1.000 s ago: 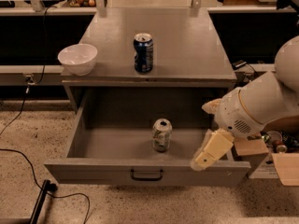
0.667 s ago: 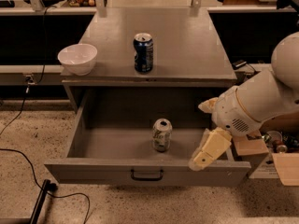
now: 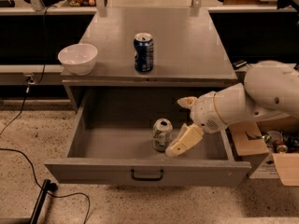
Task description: Pick 7up can from top drawer and place on counter
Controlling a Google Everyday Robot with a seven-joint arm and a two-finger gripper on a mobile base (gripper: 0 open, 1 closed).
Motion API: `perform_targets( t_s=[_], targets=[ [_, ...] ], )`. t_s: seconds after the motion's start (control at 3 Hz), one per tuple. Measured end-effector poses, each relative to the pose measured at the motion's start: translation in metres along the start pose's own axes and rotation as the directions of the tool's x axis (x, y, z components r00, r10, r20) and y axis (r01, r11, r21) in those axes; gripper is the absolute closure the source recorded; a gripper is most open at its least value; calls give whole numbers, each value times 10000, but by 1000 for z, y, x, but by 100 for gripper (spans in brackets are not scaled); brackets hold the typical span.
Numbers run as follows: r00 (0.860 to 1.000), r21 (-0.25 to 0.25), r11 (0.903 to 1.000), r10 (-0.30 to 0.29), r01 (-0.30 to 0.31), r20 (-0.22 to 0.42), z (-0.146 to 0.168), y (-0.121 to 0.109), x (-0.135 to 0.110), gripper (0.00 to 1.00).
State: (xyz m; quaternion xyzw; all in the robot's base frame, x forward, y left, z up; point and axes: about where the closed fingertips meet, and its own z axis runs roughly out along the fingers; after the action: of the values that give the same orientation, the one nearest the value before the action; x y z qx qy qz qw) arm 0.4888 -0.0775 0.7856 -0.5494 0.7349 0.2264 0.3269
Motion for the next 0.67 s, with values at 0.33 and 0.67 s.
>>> perform_targets(
  t_s=[0.33, 0.67],
  targets=[
    [9949, 343, 9994, -99, 65, 1000, 35, -24, 7, 0],
    [9865, 520, 9986, -127, 43, 1632, 64, -37, 16, 0]
  ],
)
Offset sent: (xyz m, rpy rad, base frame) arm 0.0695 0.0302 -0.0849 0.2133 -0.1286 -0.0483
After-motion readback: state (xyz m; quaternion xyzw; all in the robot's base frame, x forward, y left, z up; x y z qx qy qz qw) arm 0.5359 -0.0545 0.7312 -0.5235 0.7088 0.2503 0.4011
